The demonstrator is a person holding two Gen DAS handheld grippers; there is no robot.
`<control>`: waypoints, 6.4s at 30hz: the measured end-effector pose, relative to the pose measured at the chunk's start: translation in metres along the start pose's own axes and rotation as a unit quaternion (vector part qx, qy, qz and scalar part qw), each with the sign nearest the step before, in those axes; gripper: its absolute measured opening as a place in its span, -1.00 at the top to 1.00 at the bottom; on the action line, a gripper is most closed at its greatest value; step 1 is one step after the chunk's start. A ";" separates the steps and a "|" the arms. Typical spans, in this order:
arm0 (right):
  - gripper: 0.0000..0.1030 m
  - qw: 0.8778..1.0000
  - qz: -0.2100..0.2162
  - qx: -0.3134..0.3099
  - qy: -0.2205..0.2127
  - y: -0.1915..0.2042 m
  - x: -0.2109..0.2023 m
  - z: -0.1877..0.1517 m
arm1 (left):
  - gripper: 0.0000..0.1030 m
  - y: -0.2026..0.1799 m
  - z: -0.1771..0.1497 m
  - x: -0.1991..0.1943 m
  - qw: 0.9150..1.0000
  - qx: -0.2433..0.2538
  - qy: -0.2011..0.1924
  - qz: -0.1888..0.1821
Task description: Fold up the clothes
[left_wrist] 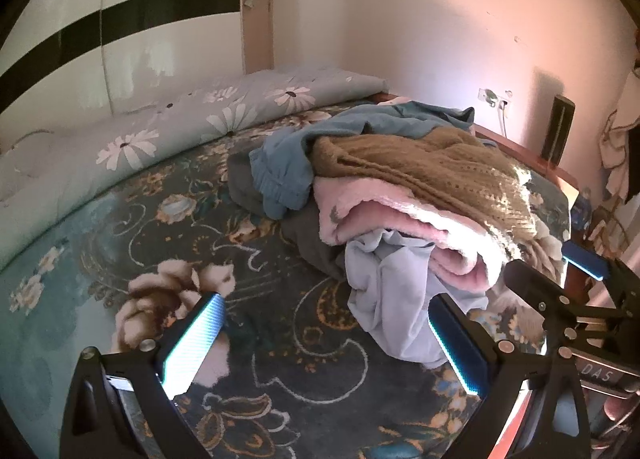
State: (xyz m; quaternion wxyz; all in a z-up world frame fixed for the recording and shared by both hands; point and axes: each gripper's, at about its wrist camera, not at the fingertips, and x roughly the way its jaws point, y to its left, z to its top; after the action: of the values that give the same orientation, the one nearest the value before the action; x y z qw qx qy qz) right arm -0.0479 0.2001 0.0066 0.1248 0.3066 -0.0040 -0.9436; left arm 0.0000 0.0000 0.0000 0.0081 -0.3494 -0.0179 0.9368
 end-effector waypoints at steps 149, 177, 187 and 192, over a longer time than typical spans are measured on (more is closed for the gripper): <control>0.09 0.888 0.320 -0.241 0.224 0.358 0.103 -0.002 | -0.98 0.421 -0.199 -0.210 0.912 -0.384 -0.034 0.139; 0.87 0.938 0.291 -0.181 0.059 0.267 0.038 0.074 | 0.56 0.407 -0.140 -0.212 0.938 -0.312 -0.054 0.140; 0.87 0.958 0.208 -0.171 0.094 0.150 0.006 0.017 | 0.41 0.375 -0.221 -0.214 0.951 -0.272 0.004 0.146; 0.87 0.965 0.180 -0.132 0.138 0.118 0.024 -0.012 | 0.20 0.358 -0.235 -0.222 0.957 -0.257 0.015 0.136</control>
State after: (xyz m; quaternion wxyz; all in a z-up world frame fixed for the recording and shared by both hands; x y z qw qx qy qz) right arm -0.0320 0.0807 -0.0071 0.3314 0.4090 0.0822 -0.8462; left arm 0.3204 -0.3575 -0.0459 -0.2089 -0.3530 -0.2106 0.8873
